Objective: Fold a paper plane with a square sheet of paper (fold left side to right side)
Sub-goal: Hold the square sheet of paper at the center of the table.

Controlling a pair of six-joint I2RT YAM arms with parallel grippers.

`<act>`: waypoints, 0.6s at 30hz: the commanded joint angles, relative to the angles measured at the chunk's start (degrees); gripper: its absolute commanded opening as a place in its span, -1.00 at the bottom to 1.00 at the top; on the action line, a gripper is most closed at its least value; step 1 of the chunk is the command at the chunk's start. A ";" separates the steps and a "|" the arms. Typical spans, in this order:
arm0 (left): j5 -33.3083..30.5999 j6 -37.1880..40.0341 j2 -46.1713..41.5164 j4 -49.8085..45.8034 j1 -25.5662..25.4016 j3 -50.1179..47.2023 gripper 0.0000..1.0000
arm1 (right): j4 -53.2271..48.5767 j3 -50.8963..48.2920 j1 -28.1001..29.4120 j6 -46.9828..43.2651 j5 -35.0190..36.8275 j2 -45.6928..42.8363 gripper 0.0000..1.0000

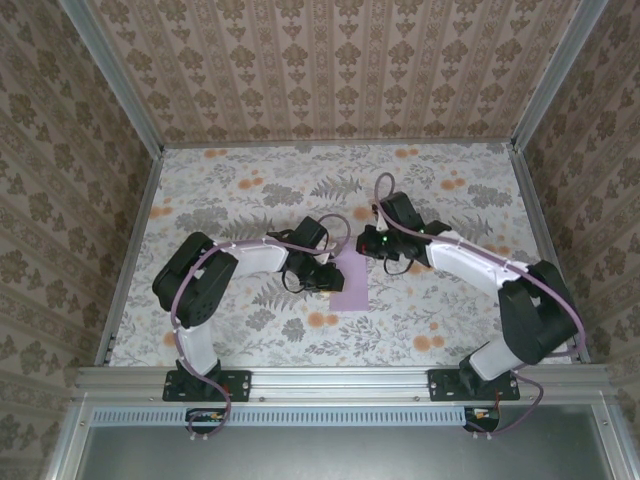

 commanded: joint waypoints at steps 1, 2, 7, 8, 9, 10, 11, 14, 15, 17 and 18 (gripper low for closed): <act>-1.79 -0.66 0.24 -2.42 -0.88 -1.57 -0.51 | -2.37 -5.52 2.39 2.79 -1.01 -2.21 -1.00; -1.79 -0.62 0.22 -2.57 -0.90 -1.57 -0.51 | -1.84 -6.93 3.23 3.56 -1.11 -2.65 -1.00; -1.94 -0.54 0.39 -2.92 -0.98 -1.24 -0.51 | 2.31 -11.45 5.78 7.45 -2.10 -0.69 -1.00; -1.93 -0.53 0.40 -3.08 -0.97 -1.00 -0.52 | 3.20 -11.97 5.92 8.51 -2.57 0.18 -1.00; -2.08 -0.53 0.32 -3.12 -0.99 -0.98 -0.52 | 3.44 -12.15 6.09 9.15 -2.50 0.81 -1.00; -2.14 -0.54 0.24 -3.10 -0.98 -0.84 -0.51 | 3.46 -12.25 6.30 9.36 -2.15 1.30 -1.00; -2.19 -0.59 0.23 -3.15 -0.94 -0.74 -0.51 | 3.09 -12.12 6.56 9.34 -1.56 1.80 -1.00; -2.01 -0.56 0.21 -3.47 -0.99 -0.25 -0.51 | 0.62 -11.17 6.67 8.86 -0.37 3.80 -1.00; -1.76 -0.50 0.22 -3.57 -0.98 -0.09 -0.51 | -0.17 -10.75 6.67 8.78 -0.38 4.64 -1.00; -1.58 -0.43 0.05 -3.67 -1.00 0.31 -0.51 | -0.96 -10.50 6.74 8.66 -0.23 5.79 -1.00; -1.49 -0.61 -0.09 -3.67 -0.96 0.52 -0.51 | -1.74 -10.49 6.76 8.71 0.28 6.06 -1.00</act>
